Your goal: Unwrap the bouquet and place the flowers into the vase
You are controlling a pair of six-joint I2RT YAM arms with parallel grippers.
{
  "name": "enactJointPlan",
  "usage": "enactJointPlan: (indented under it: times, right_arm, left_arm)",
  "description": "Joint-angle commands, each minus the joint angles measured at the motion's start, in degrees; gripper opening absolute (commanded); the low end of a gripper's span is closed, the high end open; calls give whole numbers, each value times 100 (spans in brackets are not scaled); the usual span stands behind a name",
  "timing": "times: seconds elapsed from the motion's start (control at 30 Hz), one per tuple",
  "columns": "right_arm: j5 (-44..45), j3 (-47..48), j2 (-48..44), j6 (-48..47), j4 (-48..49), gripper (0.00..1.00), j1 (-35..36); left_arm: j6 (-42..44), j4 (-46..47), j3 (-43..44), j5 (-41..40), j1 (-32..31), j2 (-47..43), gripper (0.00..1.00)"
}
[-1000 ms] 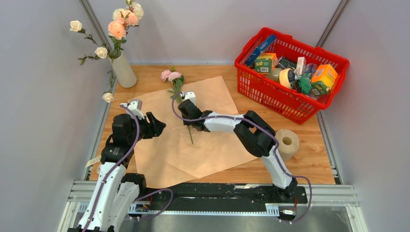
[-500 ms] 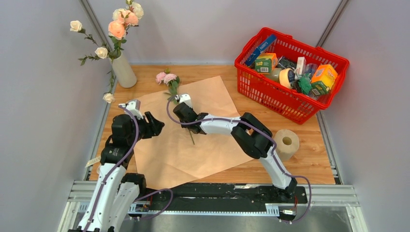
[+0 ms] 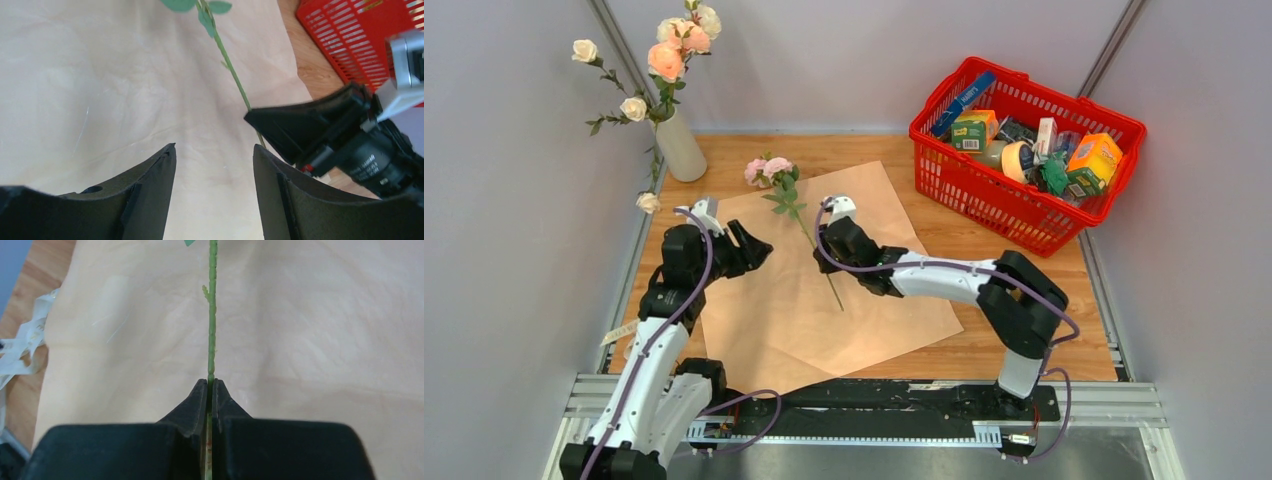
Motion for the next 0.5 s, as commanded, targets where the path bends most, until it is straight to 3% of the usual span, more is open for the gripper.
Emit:
enactJointPlan:
  times: [0.0, 0.2, 0.47]
  right_arm:
    - [-516, -995, -981, 622, 1177, 0, 68]
    - [-867, -2165, -1808, 1071, 2170, 0, 173]
    - [-1017, -2667, -2423, 1115, 2584, 0, 533]
  left_arm:
    - [-538, 1076, -94, 422, 5, 251, 66]
    - [-1680, 3157, -849, 924, 5, 656, 66]
    - [-1856, 3897, -1096, 1065, -65, 964, 68]
